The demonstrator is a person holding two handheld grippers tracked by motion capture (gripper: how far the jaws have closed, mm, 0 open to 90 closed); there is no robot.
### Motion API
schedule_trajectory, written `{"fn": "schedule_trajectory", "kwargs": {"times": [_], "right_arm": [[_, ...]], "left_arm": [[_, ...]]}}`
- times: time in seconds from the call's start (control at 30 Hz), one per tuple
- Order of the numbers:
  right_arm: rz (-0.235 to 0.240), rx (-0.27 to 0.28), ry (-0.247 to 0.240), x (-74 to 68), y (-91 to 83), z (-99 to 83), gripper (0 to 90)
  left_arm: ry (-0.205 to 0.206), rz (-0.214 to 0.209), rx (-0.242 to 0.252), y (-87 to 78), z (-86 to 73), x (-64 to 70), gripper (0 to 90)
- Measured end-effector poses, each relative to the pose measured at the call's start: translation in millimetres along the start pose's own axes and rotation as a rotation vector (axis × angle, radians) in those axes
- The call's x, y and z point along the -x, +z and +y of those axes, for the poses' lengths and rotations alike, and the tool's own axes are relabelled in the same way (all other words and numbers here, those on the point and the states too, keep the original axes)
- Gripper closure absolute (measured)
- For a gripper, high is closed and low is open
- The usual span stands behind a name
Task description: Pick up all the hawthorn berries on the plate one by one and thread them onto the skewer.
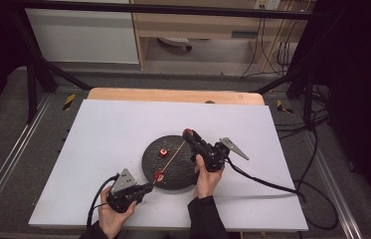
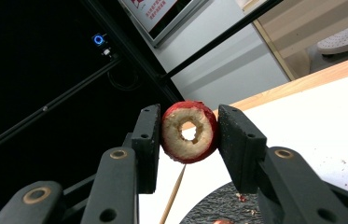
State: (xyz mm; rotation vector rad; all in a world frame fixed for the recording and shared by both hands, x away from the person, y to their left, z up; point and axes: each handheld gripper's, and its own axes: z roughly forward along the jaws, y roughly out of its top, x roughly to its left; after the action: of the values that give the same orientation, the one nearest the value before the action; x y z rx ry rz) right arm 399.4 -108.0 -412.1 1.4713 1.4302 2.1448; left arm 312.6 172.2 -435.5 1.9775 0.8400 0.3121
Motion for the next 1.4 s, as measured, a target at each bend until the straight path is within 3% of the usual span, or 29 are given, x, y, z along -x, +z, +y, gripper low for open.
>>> {"fn": "schedule_trajectory", "kwargs": {"times": [0.8,0.87,1.17,1.4], "right_arm": [[0.003,0.022,-0.003,0.3,-2.0,-0.2,61.1],[0.005,0.028,-0.002,0.3,-1.8,-0.1,61.2],[0.016,0.052,0.012,-0.1,-1.9,-1.1,61.2],[0.020,0.060,0.021,-0.7,-2.3,-2.8,61.3]], "left_arm": [[-0.013,-0.008,0.015,3.5,1.3,7.2,88.1],[-0.010,0.006,0.014,4.1,1.7,9.6,88.1],[-0.061,0.023,0.042,5.7,8.5,14.2,88.0],[-0.078,0.026,0.058,12.5,19.3,20.3,88.0]]}}
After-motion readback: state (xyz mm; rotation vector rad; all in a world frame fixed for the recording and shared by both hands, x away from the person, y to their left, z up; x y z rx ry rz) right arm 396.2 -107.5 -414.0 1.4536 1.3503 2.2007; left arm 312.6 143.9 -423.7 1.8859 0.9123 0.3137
